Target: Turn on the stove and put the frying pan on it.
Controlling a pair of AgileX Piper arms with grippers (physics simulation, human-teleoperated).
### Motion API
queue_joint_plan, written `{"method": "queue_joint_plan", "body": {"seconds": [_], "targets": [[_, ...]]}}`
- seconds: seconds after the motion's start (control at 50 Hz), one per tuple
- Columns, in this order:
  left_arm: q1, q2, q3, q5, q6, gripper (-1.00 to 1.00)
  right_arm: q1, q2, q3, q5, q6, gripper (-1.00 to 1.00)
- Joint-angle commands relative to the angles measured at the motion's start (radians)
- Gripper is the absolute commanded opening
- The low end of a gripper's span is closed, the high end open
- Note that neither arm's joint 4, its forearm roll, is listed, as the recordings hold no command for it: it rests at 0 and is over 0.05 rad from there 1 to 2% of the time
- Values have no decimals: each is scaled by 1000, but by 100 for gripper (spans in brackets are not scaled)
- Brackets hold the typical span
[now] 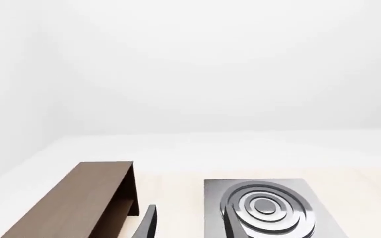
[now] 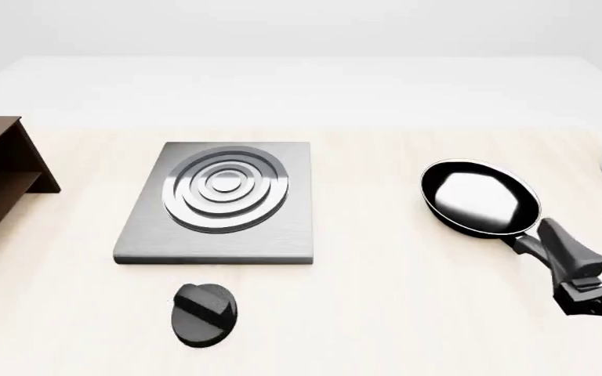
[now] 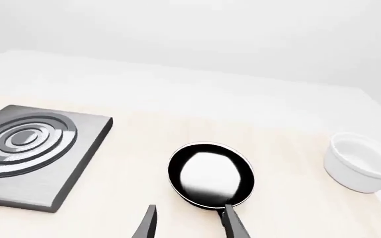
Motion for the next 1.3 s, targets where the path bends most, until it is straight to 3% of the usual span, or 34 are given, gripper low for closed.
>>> {"method": "queue_joint_plan", "body": {"seconds": [0.02, 0.06, 0.12, 0.24, 0.4, 0.5, 0.68, 0.8, 0.9, 1.04, 1.06, 1.12, 1.16, 1.2, 1.3], "targets": [[13, -2, 16, -15, -18, 100, 91, 154, -178, 168, 18, 100], [15, -2, 17, -14, -21, 100, 93, 137, -227, 235, -22, 100], [17, -2, 20, -11, -26, 100, 129, 150, -296, 330, 26, 100], [14, -2, 11, 2, -34, 100, 220, 230, -387, 449, 39, 100], [11, -2, -2, 17, -38, 100, 222, 338, -509, 623, -17, 100], [8, -2, -6, 24, -36, 100, 242, 410, -576, 730, -13, 100], [4, -2, -19, 37, -32, 100, 156, 522, -671, 848, -95, 100], [3, -2, -28, 46, -30, 100, 61, 601, -750, 923, -192, 100], [3, -2, -32, 49, -29, 100, 12, 642, -786, 960, -237, 100], [5, -2, -32, 49, -29, 100, -102, 719, -809, 976, -371, 100], [5, -2, -32, 49, -29, 100, -75, 724, -816, 988, -345, 100], [6, -2, -32, 49, -28, 100, -113, 752, -822, 986, -392, 100], [7, -2, -32, 50, -31, 100, -112, 758, -834, 993, -385, 100], [7, -2, -32, 51, -33, 100, -154, 775, -831, 982, -430, 100], [9, -2, -32, 50, -33, 100, -161, 792, -836, 975, -434, 100]]}}
